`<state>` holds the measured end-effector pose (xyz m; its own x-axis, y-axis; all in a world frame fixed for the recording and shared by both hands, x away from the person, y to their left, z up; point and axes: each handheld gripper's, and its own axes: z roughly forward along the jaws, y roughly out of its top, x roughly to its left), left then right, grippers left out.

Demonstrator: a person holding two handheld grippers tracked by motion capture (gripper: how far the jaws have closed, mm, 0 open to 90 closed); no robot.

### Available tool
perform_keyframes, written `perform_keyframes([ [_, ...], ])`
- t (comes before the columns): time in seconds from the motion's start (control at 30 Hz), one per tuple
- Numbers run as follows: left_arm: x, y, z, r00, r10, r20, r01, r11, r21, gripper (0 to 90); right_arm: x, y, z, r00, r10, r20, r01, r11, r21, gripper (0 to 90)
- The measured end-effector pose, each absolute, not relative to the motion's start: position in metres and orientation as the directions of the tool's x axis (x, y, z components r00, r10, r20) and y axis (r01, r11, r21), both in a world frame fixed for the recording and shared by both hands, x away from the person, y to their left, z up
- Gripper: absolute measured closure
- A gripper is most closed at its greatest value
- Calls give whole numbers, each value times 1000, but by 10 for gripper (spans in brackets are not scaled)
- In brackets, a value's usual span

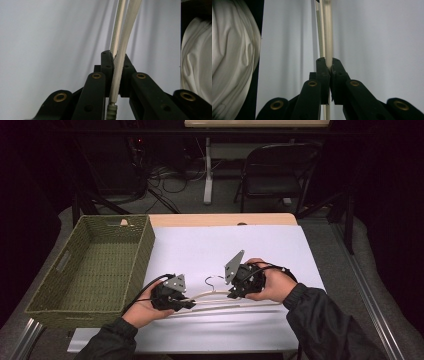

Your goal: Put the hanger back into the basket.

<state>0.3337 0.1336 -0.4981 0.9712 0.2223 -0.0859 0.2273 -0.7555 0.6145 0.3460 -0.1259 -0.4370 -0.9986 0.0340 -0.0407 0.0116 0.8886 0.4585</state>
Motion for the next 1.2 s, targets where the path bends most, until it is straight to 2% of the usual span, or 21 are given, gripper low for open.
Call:
perform_keyframes([
  [0.37,318,135,-487,971,221,-90,226,-731,644,871,346,-132,-433,-998,48,-38,23,872,489,835],
  [0.43,312,137,-484,967,240,-86,237,-721,651,873,346,-137,-431,-996,79,-49,44,863,503,713],
  [0.47,309,138,-481,963,253,-91,249,-715,654,873,346,-137,-431,-996,79,-49,44,863,503,713],
  [0.6,299,146,-473,949,300,-98,288,-698,655,874,347,-151,-429,-986,157,-58,99,828,553,563],
  [0.67,293,150,-469,943,317,-99,301,-693,655,873,348,-165,-425,-974,213,-74,131,802,583,522],
  [0.97,283,181,-436,913,396,-100,346,-621,703,874,345,-206,-416,-944,320,-81,190,729,658,502],
  [1.2,289,219,-406,876,479,-55,360,-573,736,873,345,-232,-421,-915,396,-81,251,713,655,473],
])
